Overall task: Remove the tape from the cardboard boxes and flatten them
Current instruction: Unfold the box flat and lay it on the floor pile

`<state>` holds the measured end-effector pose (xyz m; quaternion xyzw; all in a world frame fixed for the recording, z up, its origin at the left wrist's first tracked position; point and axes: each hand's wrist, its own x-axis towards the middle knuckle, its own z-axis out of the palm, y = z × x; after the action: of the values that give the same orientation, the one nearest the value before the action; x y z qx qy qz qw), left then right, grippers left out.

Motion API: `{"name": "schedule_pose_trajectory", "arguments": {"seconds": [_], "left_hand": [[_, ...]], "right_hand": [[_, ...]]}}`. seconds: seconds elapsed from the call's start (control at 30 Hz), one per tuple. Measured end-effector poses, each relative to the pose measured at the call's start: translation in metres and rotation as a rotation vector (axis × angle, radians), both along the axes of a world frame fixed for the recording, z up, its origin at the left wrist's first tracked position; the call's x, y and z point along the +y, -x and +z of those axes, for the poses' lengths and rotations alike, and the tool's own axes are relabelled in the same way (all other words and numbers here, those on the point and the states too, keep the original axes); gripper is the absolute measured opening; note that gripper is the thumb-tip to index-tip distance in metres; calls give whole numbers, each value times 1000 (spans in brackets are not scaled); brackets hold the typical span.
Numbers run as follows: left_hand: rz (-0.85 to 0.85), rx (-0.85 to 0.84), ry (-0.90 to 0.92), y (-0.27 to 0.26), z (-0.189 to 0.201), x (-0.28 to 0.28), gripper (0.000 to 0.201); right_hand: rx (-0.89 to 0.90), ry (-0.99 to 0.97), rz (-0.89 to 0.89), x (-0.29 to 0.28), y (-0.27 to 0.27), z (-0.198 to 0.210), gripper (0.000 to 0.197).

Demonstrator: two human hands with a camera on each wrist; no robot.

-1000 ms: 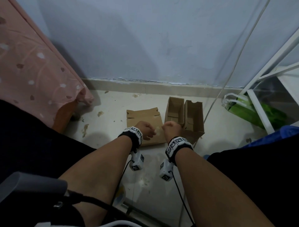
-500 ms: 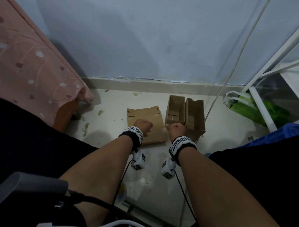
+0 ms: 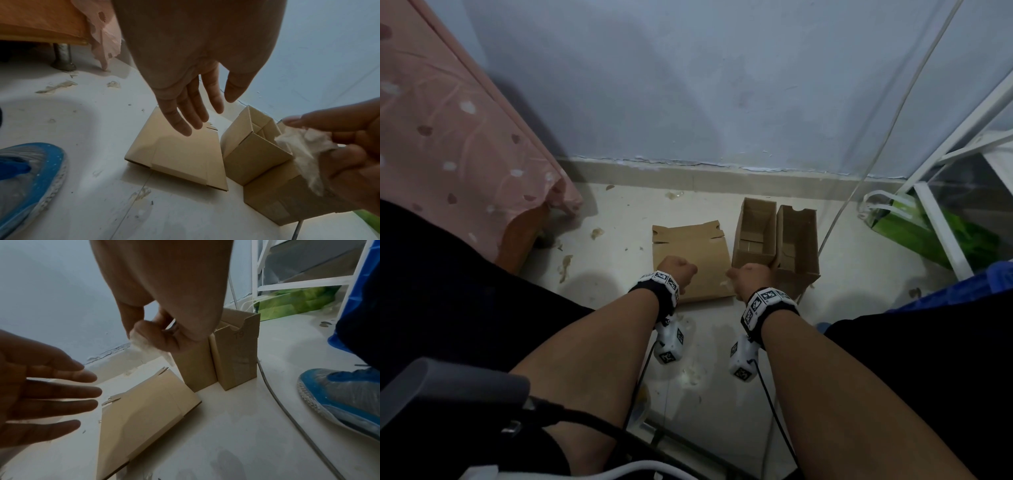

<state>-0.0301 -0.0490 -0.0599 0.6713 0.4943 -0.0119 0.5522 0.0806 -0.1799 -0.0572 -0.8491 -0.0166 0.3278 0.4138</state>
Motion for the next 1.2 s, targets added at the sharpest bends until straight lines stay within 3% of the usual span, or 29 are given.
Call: {"name": "schedule_pose_trajectory", "arguments": {"seconds": [0.17,0.27,0.33,0.4,0.53,0.73,0.93,1.0,1.1,1.17,1.2], "left_hand": [[-11,15,5,4,-3,2,19],[-9,-5,38,5,-2,-1,17],[-17,-21,65,4,-3,-3,13],[-27,-23,74,3,-3,-4,14],[-33,-10,93,5,-7,-6,15],[-138,94,109,13,-10,-8,19],[-232,179,201,18,-9,-15,16],[-268,181,164,18,-13,-15,14],[-311,163,32,10,-18,-12,10],[-328,142,-71,-1,-16,-12,7],[-321,122,-106,-7,-14,-12,19]], "right_hand": [[265,51,148,2,7,4,26],[462,74,294,1,15,4,4],[757,143,509,-4,22,6,28],[934,266,732,-6,30,11,32],[841,433,815,-3,38,9,16],[589,367,709,-8,28,-2,13],[802,530,987,-5,39,10,26],[796,548,933,-5,39,6,25],[595,401,723,-9,30,-9,43],[342,333,673,-6,17,-17,42],[159,315,643,-5,10,-21,37]]}}
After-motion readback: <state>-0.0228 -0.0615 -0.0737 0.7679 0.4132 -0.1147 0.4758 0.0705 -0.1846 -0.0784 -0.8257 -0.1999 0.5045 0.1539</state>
